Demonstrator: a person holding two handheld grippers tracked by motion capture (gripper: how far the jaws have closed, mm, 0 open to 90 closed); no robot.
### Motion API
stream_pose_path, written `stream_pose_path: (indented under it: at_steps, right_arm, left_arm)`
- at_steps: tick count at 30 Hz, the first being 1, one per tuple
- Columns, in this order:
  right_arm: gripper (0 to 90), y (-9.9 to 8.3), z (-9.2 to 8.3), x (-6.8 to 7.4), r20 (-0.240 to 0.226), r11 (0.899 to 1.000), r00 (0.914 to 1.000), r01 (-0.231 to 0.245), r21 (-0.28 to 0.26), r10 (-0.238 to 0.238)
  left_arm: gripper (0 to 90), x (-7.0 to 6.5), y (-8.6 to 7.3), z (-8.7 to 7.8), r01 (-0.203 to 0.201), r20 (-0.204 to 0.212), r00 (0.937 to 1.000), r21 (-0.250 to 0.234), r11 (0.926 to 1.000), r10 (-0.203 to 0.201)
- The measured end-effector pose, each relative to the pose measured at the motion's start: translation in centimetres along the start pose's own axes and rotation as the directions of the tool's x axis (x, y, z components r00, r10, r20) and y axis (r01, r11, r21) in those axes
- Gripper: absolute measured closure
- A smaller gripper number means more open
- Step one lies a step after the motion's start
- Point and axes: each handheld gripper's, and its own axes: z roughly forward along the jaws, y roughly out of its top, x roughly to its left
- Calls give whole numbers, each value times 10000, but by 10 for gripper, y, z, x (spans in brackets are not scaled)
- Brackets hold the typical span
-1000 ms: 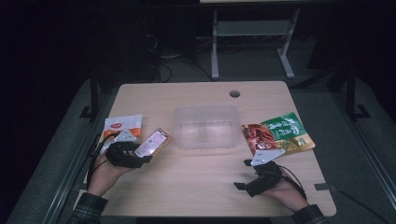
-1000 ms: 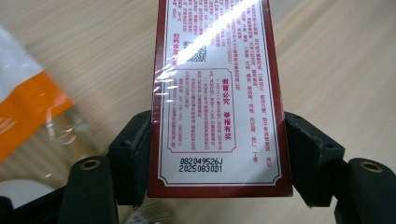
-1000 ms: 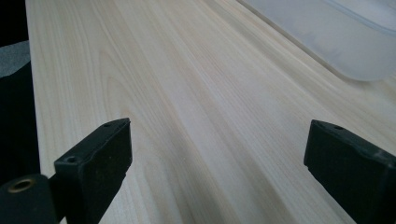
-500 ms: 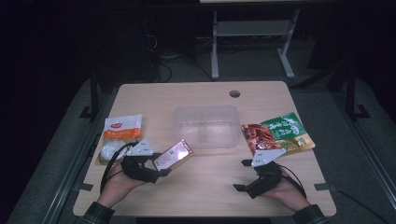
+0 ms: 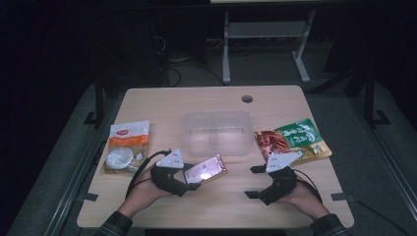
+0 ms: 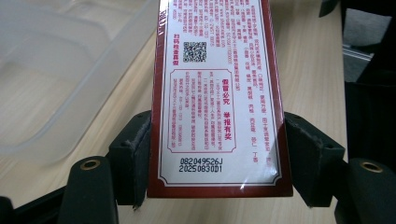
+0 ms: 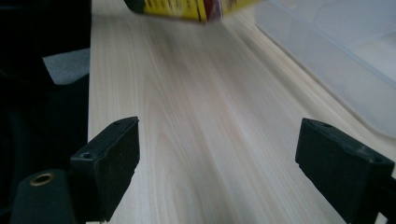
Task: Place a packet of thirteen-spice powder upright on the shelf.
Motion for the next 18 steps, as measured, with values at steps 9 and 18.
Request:
stream_pose_path:
  at_steps: [9,18]
  right_arm:
    - [138,12,2,-7,-415,9980,9977,531,-343,-546]
    - [141,21,6,-11,-1157,9918,9878,942,-862,-1039]
  left_arm:
    - [318,-6,17,35,-903,1199,9886,-139,9958,913]
    - [318,-14,20,41,-1399,1589,9772,-157,9900,1406]
